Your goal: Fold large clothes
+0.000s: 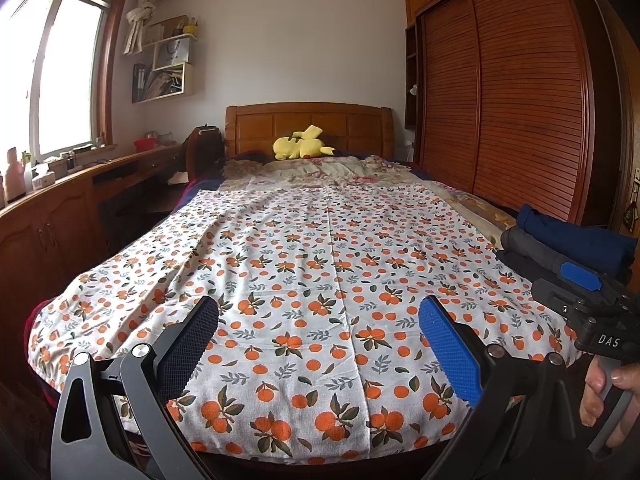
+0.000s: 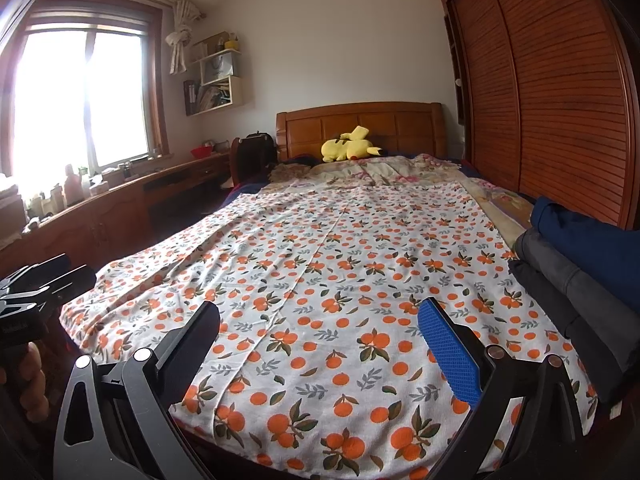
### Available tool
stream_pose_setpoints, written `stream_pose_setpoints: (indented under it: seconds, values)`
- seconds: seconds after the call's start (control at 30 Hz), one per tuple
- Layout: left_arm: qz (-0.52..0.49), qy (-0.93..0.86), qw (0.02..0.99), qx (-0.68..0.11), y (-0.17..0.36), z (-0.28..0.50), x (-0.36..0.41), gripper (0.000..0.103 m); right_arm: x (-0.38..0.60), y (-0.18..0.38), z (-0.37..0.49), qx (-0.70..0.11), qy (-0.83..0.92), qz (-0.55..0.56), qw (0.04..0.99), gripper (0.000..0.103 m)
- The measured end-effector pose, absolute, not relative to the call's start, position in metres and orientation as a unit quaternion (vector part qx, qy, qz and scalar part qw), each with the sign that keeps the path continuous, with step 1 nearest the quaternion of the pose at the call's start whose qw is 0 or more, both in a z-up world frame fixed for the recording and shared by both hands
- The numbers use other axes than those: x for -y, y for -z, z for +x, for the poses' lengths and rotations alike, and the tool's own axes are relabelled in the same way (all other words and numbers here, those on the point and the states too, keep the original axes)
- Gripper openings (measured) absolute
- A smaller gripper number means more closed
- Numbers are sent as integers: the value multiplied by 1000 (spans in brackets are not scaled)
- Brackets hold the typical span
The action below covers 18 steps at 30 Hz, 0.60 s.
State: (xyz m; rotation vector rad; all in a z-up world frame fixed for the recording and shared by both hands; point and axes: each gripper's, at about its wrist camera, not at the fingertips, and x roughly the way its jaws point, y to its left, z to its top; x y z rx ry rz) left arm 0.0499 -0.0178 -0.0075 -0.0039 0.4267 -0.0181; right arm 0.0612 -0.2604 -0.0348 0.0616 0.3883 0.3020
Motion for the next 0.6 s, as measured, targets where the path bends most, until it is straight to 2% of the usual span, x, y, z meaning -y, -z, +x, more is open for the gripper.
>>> stream_pose_setpoints:
  seconds: [0.6]
  values:
    - [-4, 11, 977, -212, 6, 50, 18, 101, 260, 35, 61, -191, -149, 30, 970, 96]
